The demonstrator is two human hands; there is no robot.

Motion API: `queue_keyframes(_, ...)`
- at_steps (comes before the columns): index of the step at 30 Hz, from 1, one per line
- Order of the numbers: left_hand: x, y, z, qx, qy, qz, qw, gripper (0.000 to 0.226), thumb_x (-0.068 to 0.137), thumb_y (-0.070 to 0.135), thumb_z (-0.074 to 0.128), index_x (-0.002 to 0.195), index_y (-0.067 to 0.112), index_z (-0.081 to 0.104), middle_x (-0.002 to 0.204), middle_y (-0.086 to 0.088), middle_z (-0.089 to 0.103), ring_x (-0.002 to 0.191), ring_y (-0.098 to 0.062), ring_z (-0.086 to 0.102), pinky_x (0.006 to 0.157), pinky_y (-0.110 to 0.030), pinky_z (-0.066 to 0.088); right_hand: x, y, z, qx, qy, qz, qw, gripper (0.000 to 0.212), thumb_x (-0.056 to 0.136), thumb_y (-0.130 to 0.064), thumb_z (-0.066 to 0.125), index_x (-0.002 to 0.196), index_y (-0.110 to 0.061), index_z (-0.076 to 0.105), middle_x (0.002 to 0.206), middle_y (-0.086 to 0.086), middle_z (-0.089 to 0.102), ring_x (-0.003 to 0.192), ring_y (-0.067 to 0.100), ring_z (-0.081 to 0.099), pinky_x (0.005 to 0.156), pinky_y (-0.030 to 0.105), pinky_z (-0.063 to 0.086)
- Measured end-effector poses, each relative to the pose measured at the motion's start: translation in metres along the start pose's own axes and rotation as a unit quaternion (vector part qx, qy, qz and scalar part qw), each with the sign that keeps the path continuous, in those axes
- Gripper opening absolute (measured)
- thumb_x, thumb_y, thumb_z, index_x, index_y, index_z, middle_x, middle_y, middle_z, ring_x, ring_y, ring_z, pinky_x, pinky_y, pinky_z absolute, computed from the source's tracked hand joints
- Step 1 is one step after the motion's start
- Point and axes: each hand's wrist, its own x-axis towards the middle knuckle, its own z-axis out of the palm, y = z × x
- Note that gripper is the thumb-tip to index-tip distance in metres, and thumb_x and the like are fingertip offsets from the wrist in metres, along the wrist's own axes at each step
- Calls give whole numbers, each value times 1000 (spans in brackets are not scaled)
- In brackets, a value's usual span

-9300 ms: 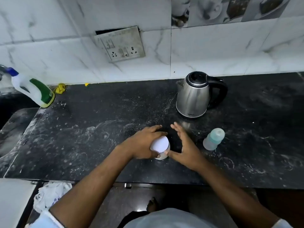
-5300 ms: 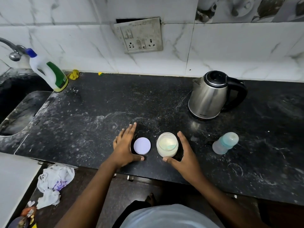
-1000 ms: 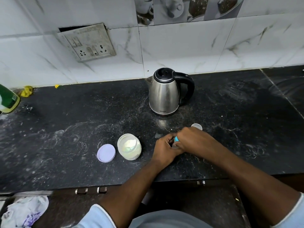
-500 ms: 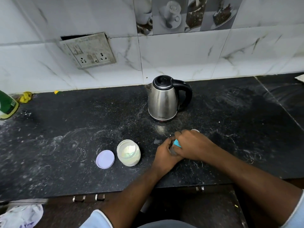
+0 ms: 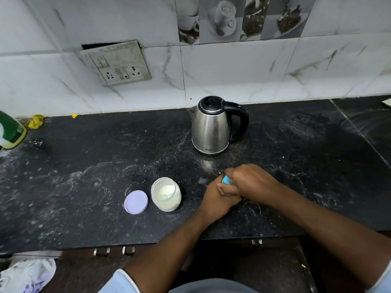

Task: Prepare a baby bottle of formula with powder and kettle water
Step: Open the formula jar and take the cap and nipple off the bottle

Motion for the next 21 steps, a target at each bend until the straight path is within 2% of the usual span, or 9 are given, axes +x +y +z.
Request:
queue_keyframes(2,4,0,-3,2,-34,-14,999,35,76,-7,75,89,23,64,78,6,68,72,-12,62,62,-31,49,-1,4,-4,-12,-2,-37,999,48,97,-61,48,102,-16,64,91,7,72,80,27,66,67,36,42)
queue_keyframes(5,5,-3,-10,-16,-76,-44,996,40,78,-18,71,90,19,67,75,5,66,68,-9,60,59,-24,47,-3,17,-6,0,-28,-113,993,38,98,-58,51,114,-25,63,95,-3,62,90,18,62,73,33,46)
queue_keyframes(9,5,-4,-17,-14,-70,-18,997,37,76,-8,74,98,22,69,80,13,73,72,-1,65,65,-19,51,-5,23,-11,-17,-67,-201,977,44,99,-34,59,142,-37,51,129,-5,54,120,16,52,92,31,49)
queue_keyframes(12,4,-3,-15,-35,-59,8,998,41,81,-5,83,113,17,71,101,9,80,96,-7,74,85,-27,58,-9,8,-17,54,-95,-106,988,66,96,-46,63,155,-40,34,157,-2,40,137,19,47,107,37,45)
queue_keyframes(14,3,-3,-13,-37,-45,1,998,41,80,0,82,110,23,69,99,10,79,94,-6,72,83,-30,58,-7,0,-13,39,-73,-11,997,62,95,-64,53,146,-31,42,142,4,54,124,25,59,98,41,50)
queue_keyframes(16,4,-3,-12,-31,-40,0,999,37,75,7,80,103,29,69,94,9,76,90,-9,70,80,-35,56,-3,-6,-10,-29,-66,39,997,57,95,-69,46,124,-20,55,118,7,67,104,28,67,86,41,52)
queue_keyframes(17,5,-5,-11,-29,-39,2,999,38,74,8,81,102,30,69,95,8,76,90,-11,69,81,-37,55,-1,-9,-9,-38,-76,44,995,53,95,-65,48,119,-19,58,114,6,68,101,28,67,85,41,52)
queue_keyframes(19,5,-9,-11,-30,-37,-1,999,42,73,3,81,106,26,70,96,6,77,91,-9,70,83,-35,56,2,-7,-6,-14,-103,18,994,37,96,-45,59,125,-22,61,123,4,64,108,24,64,92,38,51)
queue_keyframes(21,6,-16,-11,-30,-33,2,999,44,74,0,84,113,16,72,103,-2,81,96,-11,75,88,-35,60,-1,-1,-9,73,-139,-33,987,52,91,-23,67,140,-30,53,134,-1,54,122,19,55,99,33,46)
